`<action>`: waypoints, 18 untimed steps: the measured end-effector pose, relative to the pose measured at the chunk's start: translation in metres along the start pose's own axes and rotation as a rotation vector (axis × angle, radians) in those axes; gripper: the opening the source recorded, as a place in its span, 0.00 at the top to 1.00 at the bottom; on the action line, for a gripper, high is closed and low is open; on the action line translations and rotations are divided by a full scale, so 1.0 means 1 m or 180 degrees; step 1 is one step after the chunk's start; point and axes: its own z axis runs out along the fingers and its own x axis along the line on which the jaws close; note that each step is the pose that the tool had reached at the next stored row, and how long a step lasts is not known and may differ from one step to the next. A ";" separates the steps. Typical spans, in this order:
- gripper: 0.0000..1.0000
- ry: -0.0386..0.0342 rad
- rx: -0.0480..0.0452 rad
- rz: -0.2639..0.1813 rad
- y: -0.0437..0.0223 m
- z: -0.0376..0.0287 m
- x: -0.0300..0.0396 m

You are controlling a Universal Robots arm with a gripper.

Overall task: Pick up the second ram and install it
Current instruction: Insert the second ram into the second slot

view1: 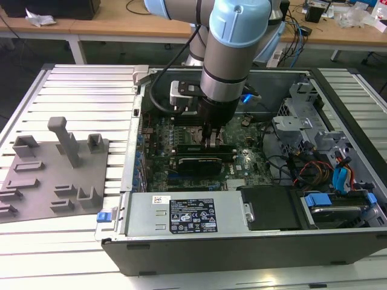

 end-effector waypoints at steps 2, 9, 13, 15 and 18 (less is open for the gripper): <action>0.86 -0.0005 -0.0001 -0.0001 0.0000 0.0004 -0.0004; 0.86 -0.0011 0.0000 0.0005 0.0001 0.0001 -0.0010; 0.86 -0.0011 -0.0001 0.0005 -0.0019 0.0036 -0.0003; 0.86 -0.0010 -0.0001 -0.0007 -0.0026 0.0036 -0.0003; 0.86 -0.0009 -0.0003 -0.0033 -0.0027 0.0036 -0.0002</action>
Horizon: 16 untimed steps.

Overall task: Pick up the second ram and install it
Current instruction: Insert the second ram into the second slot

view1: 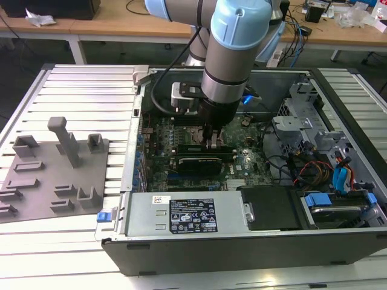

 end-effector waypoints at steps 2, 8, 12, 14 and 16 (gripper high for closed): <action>0.86 0.0000 0.0000 0.0000 0.0000 0.0000 0.0000; 0.86 -0.0001 0.0000 0.0000 -0.0001 0.0018 0.0002; 0.78 -0.0001 0.0000 0.0000 0.0000 -0.0005 0.0000; 0.78 -0.0001 0.0001 -0.0001 0.0006 -0.0098 -0.0007; 0.78 -0.0001 0.0002 -0.0001 0.0012 -0.0197 -0.0014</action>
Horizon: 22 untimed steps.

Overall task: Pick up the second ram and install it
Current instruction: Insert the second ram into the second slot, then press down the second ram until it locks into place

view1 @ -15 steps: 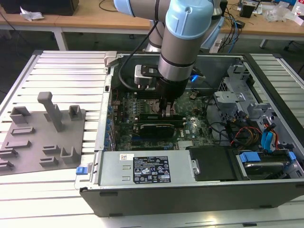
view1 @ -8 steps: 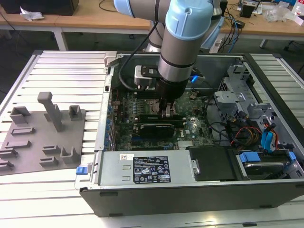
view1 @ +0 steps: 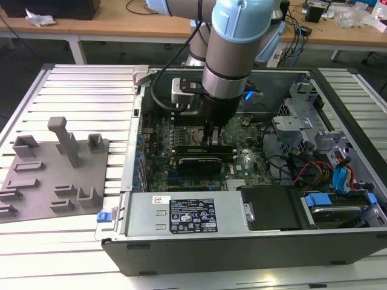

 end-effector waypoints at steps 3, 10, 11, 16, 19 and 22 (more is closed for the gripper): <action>0.87 0.0005 0.0002 0.0000 0.0011 -0.0167 -0.0029; 0.89 0.0005 0.0002 0.0000 0.0012 -0.0180 -0.0031; 0.89 0.0005 0.0002 0.0000 0.0012 -0.0180 -0.0031; 0.89 0.0009 -0.0045 -0.0005 -0.0278 -0.0127 -0.0044; 0.89 0.0010 -0.0059 -0.0012 -0.0497 -0.0005 -0.0047; 0.89 0.0012 -0.0065 -0.0016 -0.0518 0.0089 -0.0040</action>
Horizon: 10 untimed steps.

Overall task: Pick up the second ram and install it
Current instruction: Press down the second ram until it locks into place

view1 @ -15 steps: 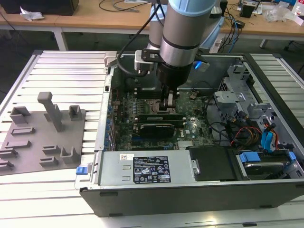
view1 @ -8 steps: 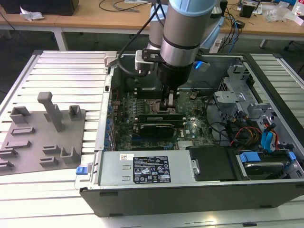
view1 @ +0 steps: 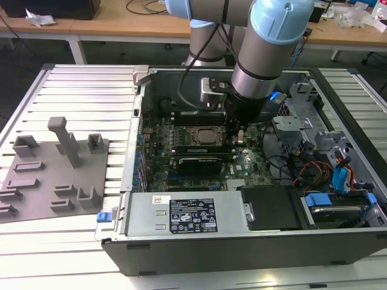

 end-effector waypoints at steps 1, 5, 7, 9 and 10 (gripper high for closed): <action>0.89 -0.0001 0.0000 0.0000 0.0000 0.0001 0.0000; 0.89 -0.0002 0.0015 -0.0001 0.0027 -0.0070 -0.0005; 0.89 -0.0004 0.0036 -0.0003 0.0217 -0.0055 0.0007; 0.89 -0.0003 0.0040 -0.0003 0.0404 -0.0035 0.0019; 0.89 -0.0004 0.0043 -0.0003 0.0541 -0.0019 0.0027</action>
